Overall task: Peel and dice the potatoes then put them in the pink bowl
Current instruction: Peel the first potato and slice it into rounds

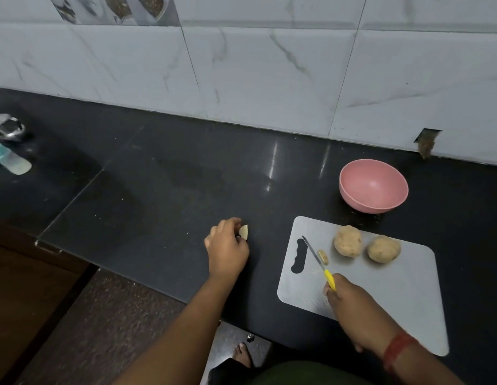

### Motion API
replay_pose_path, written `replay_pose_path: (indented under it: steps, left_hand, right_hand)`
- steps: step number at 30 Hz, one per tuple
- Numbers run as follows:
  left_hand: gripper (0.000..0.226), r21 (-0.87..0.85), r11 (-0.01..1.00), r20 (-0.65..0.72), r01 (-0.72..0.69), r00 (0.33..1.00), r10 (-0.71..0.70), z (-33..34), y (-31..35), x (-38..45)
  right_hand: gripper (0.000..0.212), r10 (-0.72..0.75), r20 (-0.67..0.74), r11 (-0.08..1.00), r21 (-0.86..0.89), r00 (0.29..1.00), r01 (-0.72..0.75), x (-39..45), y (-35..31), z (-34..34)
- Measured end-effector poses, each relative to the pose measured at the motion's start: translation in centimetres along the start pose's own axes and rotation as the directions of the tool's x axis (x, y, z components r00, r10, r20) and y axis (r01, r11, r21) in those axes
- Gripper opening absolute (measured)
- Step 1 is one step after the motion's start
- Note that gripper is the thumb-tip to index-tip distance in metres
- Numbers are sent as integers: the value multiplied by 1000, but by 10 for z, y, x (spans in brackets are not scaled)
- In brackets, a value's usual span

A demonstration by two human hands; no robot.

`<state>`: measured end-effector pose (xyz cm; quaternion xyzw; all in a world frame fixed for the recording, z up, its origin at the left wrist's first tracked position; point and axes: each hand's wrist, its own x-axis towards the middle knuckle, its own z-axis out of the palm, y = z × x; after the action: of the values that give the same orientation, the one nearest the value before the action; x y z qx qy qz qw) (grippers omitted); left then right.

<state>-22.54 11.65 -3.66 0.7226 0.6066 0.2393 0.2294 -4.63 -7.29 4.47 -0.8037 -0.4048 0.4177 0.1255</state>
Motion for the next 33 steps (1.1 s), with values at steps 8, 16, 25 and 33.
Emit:
replay_pose_path:
  steps: [8, 16, 25, 33]
  left_hand:
    - [25, 88, 821, 221, -564, 815, 536, 33, 52, -28]
    - [37, 187, 762, 417, -620, 753, 510, 64, 81, -44]
    - [19, 174, 830, 395, -529, 810, 433, 71, 87, -48]
    - [25, 149, 840, 395, -522, 810, 433, 69, 87, -61]
  right_hand:
    - [20, 31, -56, 999, 36, 998, -29, -7, 8, -13]
    - [20, 67, -84, 992, 109, 994, -58, -19, 31, -28]
    - [20, 40, -69, 996, 80, 997, -34, -24, 55, -34]
    - [20, -14, -22, 1000, -26, 1000, 14, -23, 67, -27]
